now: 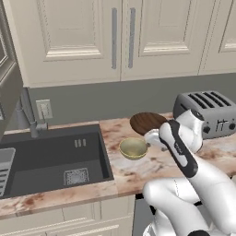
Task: Pick up the bowls on the counter and stack them on top of one another in the open cabinet. Place the smaller bowl on top of the larger bowl.
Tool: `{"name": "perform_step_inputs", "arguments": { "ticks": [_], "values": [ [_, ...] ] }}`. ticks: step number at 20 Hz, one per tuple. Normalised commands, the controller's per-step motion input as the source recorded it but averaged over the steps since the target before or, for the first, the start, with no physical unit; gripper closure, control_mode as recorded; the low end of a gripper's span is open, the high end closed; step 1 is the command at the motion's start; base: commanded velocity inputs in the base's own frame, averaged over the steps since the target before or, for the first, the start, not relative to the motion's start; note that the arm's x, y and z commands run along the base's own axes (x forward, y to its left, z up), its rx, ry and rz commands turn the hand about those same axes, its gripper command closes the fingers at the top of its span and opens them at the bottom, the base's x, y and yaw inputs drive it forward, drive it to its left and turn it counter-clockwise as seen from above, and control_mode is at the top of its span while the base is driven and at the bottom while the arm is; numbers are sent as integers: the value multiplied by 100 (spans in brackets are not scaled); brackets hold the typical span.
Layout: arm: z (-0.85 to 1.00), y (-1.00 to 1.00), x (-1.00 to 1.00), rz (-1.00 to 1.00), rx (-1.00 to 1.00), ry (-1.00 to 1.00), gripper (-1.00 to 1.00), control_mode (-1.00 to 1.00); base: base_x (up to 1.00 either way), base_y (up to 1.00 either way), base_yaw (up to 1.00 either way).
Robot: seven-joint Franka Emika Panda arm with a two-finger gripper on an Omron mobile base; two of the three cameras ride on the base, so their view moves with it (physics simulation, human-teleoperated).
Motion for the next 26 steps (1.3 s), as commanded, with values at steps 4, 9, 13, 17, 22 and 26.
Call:
{"name": "perform_step_inputs", "arguments": {
  "ticks": [4, 9, 13, 17, 22, 26],
  "values": [
    [-28, 3, 42, 0, 0, 0, -100, -100, 0, 0, 0],
    [-36, 1, 35, 0, 0, 0, -100, -100, 0, 0, 0],
    [-30, 0, 29, 0, 0, 0, -100, -100, 0, 0, 0],
    [-13, 0, 12, 0, 0, 0, -100, -100, 0, 0, 0],
    [-6, 0, 4, 0, -1, 2, -100, -100, 0, 0, 0],
    [-26, 0, 7, 0, -1, 2, -100, -100, 0, 0, 0]
  ]
}}
